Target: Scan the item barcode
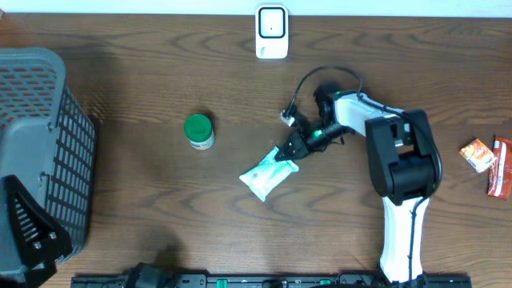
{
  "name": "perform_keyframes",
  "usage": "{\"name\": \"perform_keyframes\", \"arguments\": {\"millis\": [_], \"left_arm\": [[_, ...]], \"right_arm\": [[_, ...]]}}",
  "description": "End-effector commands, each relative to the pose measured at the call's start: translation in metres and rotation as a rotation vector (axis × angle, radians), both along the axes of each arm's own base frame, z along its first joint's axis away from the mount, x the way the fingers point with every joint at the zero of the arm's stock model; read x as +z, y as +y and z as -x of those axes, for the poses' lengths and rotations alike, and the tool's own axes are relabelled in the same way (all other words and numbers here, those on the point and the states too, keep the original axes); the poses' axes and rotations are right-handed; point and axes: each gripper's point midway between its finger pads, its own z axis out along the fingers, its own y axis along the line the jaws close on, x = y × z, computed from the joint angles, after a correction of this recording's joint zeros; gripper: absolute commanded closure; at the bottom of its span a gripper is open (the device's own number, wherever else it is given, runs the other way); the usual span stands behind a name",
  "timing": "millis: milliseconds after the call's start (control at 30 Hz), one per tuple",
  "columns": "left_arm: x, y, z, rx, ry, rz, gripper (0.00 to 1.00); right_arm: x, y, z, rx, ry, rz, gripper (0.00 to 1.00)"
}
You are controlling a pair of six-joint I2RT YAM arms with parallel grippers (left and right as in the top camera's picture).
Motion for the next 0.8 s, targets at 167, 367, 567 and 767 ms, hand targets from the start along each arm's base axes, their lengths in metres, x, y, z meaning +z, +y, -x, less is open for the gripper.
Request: {"name": "perform_keyframes", "arguments": {"millis": [167, 367, 567, 767], "left_arm": [[0.002, 0.0, 0.003, 0.0, -0.012, -0.005, 0.02], [0.002, 0.0, 0.003, 0.0, -0.012, -0.005, 0.02], [0.002, 0.0, 0.003, 0.0, -0.012, -0.005, 0.02], [0.002, 0.0, 0.003, 0.0, -0.012, -0.005, 0.02]], "right_arm": [[-0.012, -0.019, 0.021, 0.004, 0.084, 0.027, 0.98], [0.099, -0.012, 0.008, -0.082, 0.019, -0.279, 0.98], [0.176, -0.027, 0.001, -0.154, -0.087, -0.405, 0.99], [0.216, -0.029, 0.011, -0.184, -0.079, -0.452, 0.98]]}}
